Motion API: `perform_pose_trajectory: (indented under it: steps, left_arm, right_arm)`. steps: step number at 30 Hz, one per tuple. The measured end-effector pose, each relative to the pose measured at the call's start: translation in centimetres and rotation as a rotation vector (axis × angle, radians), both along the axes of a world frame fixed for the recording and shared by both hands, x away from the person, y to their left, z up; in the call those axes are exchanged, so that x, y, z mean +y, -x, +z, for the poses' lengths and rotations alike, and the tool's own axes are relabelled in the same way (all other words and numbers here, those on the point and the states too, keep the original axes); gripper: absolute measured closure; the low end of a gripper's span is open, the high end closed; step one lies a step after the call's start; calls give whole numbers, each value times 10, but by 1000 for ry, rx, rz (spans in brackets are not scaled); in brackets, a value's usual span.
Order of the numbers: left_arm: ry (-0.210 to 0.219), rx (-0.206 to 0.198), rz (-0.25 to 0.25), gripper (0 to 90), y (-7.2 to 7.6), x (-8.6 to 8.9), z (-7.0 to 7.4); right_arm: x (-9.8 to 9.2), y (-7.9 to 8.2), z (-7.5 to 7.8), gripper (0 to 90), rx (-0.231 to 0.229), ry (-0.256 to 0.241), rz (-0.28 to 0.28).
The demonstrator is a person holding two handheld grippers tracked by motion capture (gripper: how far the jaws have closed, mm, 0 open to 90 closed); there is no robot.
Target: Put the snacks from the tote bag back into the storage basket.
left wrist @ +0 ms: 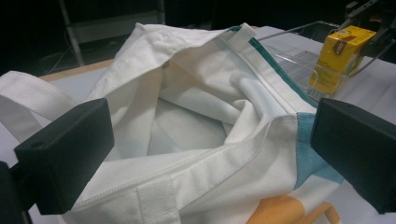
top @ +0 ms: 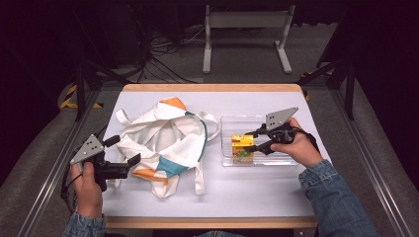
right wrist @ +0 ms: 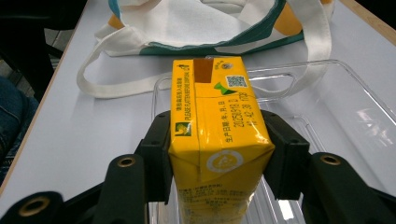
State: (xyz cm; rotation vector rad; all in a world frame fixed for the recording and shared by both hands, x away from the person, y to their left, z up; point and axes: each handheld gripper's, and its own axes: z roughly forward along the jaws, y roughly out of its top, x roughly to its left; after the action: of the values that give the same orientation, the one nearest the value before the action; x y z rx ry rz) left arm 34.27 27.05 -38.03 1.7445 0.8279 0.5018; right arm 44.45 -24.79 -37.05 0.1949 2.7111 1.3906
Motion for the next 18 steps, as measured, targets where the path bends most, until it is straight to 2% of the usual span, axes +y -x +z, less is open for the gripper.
perform_pose_trajectory:
  steps: [4,14,18]
  left_arm:
    - [-1,-3,0,4,0,1,0]
    - [2,4,-2,4,-1,0,-1]
    - [-1,2,-4,5,-1,0,-1]
  right_arm:
    - [-3,0,-1,511,-3,6,-3]
    - [-5,6,1,500,-40,77,-31]
    - [-7,10,5,435,-34,58,-52]
